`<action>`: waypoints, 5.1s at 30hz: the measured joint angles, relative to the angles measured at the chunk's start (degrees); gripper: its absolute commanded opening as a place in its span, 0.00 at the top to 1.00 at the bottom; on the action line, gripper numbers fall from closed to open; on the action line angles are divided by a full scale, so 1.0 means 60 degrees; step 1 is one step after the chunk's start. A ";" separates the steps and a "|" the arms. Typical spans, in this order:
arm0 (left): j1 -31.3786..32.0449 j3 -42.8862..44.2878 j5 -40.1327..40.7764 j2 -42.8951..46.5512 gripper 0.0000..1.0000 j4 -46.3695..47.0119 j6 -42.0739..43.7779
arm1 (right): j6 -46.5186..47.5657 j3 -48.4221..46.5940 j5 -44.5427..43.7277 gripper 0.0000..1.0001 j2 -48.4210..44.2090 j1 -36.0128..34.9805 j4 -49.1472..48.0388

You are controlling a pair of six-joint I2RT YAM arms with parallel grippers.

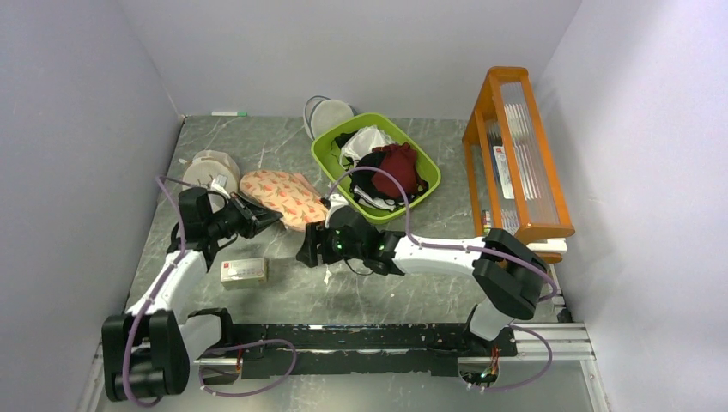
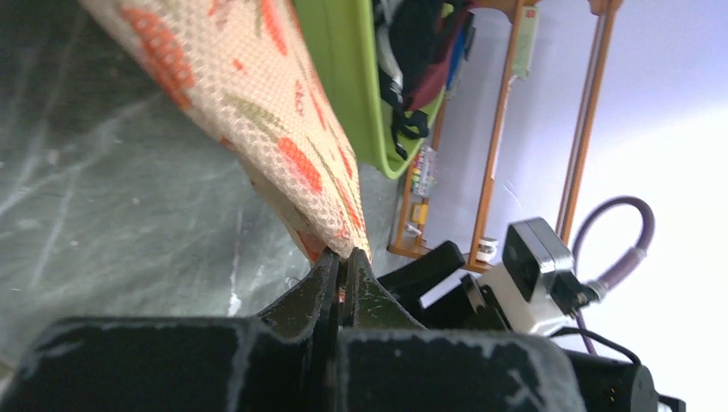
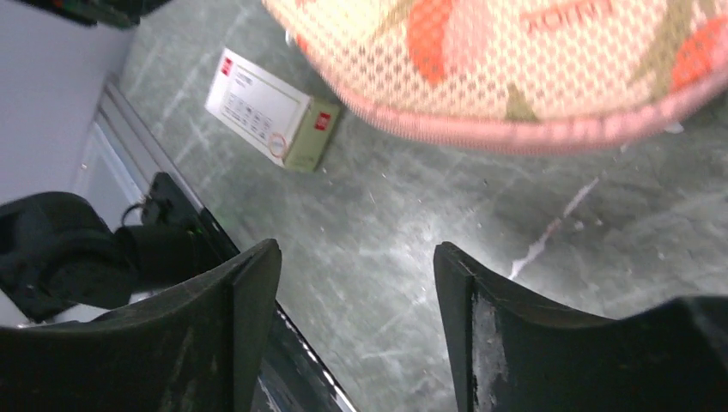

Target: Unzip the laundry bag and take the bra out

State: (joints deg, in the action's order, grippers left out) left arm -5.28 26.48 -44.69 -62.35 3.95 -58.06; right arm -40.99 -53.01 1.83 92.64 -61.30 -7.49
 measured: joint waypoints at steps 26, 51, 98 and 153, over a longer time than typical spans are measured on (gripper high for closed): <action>0.1177 -0.0259 0.0652 0.1690 0.93 -0.0852 -0.1341 | 0.0397 0.0892 -0.3657 0.58 0.0594 -0.1264 -0.4634; 0.1293 -0.0324 0.0688 0.1337 0.93 -0.1060 -0.1093 | 0.0306 0.0998 -0.4699 1.00 0.0597 -0.1304 -0.4098; 0.7257 0.3297 0.7067 0.0255 0.21 -0.6339 0.3151 | 0.1552 0.2707 0.0404 1.00 -0.0805 0.0903 -0.3683; 0.8422 0.2368 0.8579 0.0954 0.16 -0.6269 0.2444 | 0.2091 0.4207 0.2011 1.00 -0.1235 0.1552 -0.3286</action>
State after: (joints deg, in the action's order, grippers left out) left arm 45.25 40.69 6.79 -56.62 -33.67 -43.40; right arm -28.45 -27.77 13.89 85.23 -51.99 -27.20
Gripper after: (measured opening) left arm 0.798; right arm 0.009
